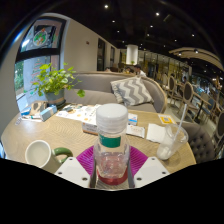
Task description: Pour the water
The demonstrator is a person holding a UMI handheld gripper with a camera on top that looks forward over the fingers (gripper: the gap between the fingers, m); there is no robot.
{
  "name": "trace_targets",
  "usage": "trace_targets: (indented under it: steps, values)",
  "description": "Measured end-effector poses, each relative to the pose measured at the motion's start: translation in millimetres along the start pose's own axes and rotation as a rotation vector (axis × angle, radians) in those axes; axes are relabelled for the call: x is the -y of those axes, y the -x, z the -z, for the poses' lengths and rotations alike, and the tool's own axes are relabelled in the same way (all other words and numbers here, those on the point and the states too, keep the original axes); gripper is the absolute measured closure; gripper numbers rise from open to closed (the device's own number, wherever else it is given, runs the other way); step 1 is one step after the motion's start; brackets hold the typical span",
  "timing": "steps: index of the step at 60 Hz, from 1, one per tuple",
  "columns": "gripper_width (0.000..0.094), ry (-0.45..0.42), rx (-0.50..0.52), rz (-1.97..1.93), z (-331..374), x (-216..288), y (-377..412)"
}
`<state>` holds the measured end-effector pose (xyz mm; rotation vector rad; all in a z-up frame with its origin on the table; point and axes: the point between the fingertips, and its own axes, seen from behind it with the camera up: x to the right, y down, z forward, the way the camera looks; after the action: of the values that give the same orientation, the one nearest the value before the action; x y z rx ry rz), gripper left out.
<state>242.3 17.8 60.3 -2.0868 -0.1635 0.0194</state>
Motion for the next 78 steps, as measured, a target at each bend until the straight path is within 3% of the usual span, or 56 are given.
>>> trace_targets:
  steps: [7, 14, 19, 23, 27, 30, 47, 61, 78]
  values:
    - [0.0487, 0.040, 0.024, -0.023, -12.3, -33.1, -2.2]
    - [0.0460, -0.034, 0.032, -0.078, -11.1, -27.7, -2.7]
    - [0.0429, -0.004, 0.029, -0.075, -14.0, -35.0, -3.4]
    - [0.0296, 0.101, 0.033, -0.083, -19.3, -57.8, 0.1]
    - [0.0069, 0.135, 0.046, -0.113, -12.2, -64.8, 4.3]
    - [0.0099, 0.146, 0.033, -0.119, -1.3, -62.8, 1.9]
    - [0.0081, 0.203, -0.038, -0.099, 120.5, -22.4, 11.8]
    - [0.0081, 0.185, -0.113, -0.097, 239.0, 20.0, 31.5]
    - [0.0081, 0.178, -0.144, -0.085, 309.5, 22.1, 51.7]
